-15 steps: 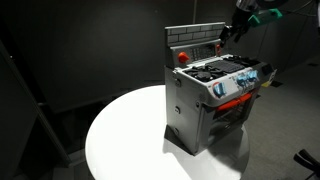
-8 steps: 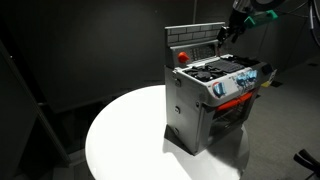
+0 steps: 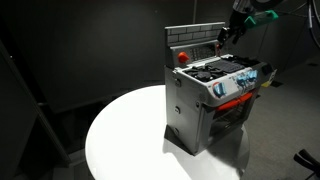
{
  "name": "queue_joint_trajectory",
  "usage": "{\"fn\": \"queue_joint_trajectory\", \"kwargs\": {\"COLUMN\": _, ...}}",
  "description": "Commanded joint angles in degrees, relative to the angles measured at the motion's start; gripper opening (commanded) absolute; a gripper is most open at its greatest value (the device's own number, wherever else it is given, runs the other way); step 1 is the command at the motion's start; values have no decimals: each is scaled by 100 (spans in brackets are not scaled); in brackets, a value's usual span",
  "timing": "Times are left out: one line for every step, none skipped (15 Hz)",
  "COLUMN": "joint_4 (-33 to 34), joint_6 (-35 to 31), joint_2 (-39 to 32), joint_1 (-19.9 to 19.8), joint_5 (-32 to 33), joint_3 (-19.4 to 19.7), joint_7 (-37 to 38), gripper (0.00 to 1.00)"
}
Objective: Press the top switch on the stove
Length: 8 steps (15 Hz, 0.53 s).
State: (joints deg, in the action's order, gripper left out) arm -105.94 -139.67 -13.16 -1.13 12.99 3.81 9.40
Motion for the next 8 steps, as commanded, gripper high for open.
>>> {"fn": "queue_joint_trajectory", "kwargs": {"joint_4": -427, "joint_6": 424, "joint_2": 409, "joint_1": -145, "joint_5": -717, "joint_3": -128, "joint_7": -681, "gripper": 100}}
{"fn": "queue_joint_trajectory", "kwargs": {"joint_4": -543, "joint_6": 539, "joint_2": 502, "joint_1": -178, "joint_5": -947, "joint_3": -154, "joint_7": -910, "gripper": 100}}
{"fn": "queue_joint_trajectory", "kwargs": {"joint_4": -694, "joint_6": 629, "joint_2": 641, "joint_1": -197, "joint_5": -1118, "joint_3": -155, "joint_7": -1085, "gripper": 100}}
{"fn": "queue_joint_trajectory", "kwargs": {"joint_4": -829, "joint_6": 727, "joint_2": 771, "joint_1": -213, "joint_5": -1278, "joint_3": -150, "joint_7": -1259, "gripper": 100}}
{"fn": "queue_joint_trajectory", "kwargs": {"joint_4": -987, "joint_6": 803, "joint_2": 928, "joint_1": -223, "joint_5": -1405, "joint_3": -136, "joint_7": -1412, "gripper": 100}}
{"fn": "queue_joint_trajectory", "kwargs": {"joint_4": -1125, "joint_6": 900, "joint_2": 1079, "joint_1": -232, "joint_5": -1511, "joint_3": -117, "joint_7": -1550, "gripper": 100}}
{"fn": "queue_joint_trajectory", "kwargs": {"joint_4": -1244, "joint_6": 1022, "joint_2": 1221, "joint_1": -238, "joint_5": -1579, "joint_3": -91, "joint_7": -1651, "gripper": 100}}
{"fn": "queue_joint_trajectory", "kwargs": {"joint_4": -1355, "joint_6": 1152, "joint_2": 1365, "joint_1": -245, "joint_5": -1616, "joint_3": -66, "joint_7": -1726, "gripper": 100}}
